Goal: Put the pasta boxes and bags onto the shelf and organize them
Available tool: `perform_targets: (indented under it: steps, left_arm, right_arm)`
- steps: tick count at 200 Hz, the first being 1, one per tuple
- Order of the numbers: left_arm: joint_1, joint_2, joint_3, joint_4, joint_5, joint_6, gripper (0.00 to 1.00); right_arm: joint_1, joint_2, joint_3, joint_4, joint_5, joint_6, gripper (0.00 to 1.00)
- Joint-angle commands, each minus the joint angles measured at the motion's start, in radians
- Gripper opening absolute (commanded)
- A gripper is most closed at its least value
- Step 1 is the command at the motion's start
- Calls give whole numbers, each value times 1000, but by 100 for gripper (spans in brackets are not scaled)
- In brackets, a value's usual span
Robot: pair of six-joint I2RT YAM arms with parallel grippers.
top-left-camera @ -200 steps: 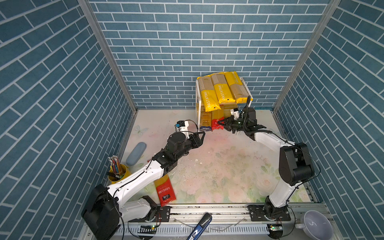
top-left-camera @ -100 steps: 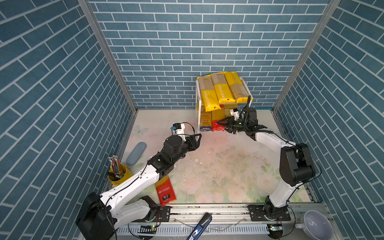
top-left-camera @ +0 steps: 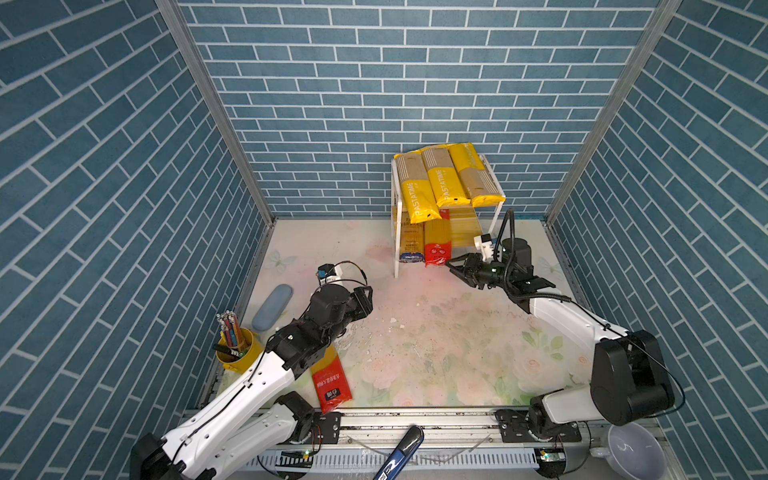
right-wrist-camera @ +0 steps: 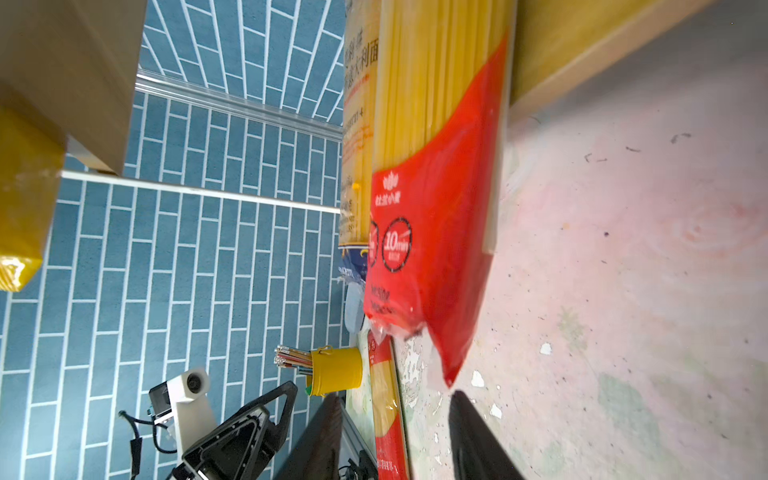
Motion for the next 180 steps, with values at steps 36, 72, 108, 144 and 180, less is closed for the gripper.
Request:
perform_targets:
  steps: [36,72,108,144,180]
  left_arm:
    - [9,-95,-67,-283,-121,-49,62]
    - [15,-98,-61,-420,-183,-111,71]
    - [40,-97,-88,-513,-215,-218,79]
    - [48,-89,-119,-514,-216,-251,80]
    - [71,-124,-169,-498,-209,-313,83]
  right_arm:
    - [128,-59,-92,-18,174,8,43]
    - [232,-49,-83,-46,289,-12,41]
    - [313,-4,-83,-3,345,0,39]
    - [302,51,59,-164,433,-132,37]
    - [254,117,134,-140,446,-159,35]
